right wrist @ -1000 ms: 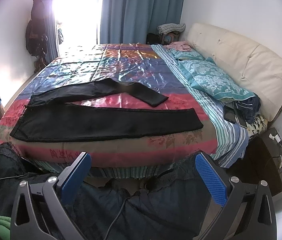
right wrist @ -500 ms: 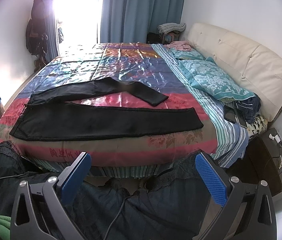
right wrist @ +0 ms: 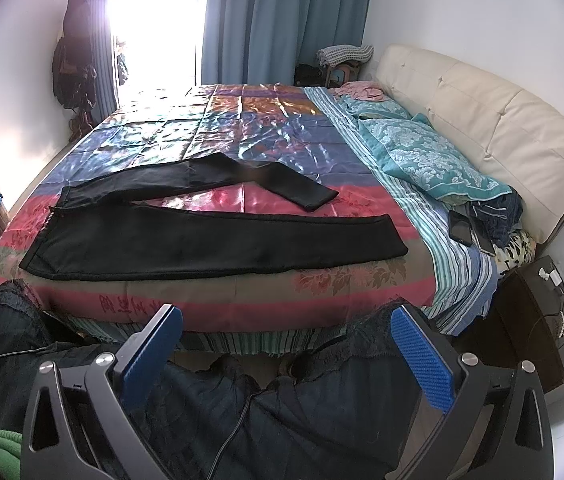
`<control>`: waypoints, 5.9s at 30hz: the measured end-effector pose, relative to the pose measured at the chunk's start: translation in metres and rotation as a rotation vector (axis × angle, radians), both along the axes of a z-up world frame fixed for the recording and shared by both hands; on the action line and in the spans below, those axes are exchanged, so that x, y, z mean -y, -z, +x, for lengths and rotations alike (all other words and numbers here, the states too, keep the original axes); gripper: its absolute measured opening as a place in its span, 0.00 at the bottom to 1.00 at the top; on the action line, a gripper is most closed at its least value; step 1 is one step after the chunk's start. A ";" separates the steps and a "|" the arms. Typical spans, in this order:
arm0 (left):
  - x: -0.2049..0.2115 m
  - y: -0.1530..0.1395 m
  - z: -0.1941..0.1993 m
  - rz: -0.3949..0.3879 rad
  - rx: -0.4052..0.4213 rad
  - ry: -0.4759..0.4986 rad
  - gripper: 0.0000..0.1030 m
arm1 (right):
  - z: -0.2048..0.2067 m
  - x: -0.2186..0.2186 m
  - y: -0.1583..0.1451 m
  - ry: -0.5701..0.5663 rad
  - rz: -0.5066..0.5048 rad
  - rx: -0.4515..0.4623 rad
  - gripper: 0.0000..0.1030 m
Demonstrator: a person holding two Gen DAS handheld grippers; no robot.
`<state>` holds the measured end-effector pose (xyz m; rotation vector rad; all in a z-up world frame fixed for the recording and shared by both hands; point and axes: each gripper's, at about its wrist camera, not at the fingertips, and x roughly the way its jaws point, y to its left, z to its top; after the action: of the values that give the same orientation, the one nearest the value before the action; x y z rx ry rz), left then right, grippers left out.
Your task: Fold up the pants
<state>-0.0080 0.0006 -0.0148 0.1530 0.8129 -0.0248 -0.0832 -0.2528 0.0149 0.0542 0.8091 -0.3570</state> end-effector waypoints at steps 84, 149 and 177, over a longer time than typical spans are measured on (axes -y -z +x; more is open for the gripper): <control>0.035 0.087 0.308 0.052 -0.150 -0.083 1.00 | 0.372 0.207 0.210 -0.167 0.042 -0.212 0.97; -0.041 0.199 0.484 0.024 -0.213 -0.370 0.99 | 0.573 0.203 0.214 -0.368 0.423 -0.196 0.67; -0.031 0.227 0.355 0.026 -0.322 -0.133 1.00 | 0.421 0.069 0.224 -0.602 0.361 -0.241 0.72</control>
<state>0.3466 0.0314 -0.2416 0.1202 1.1436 0.0885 0.3382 -0.3216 -0.2094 0.1019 1.0759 0.3612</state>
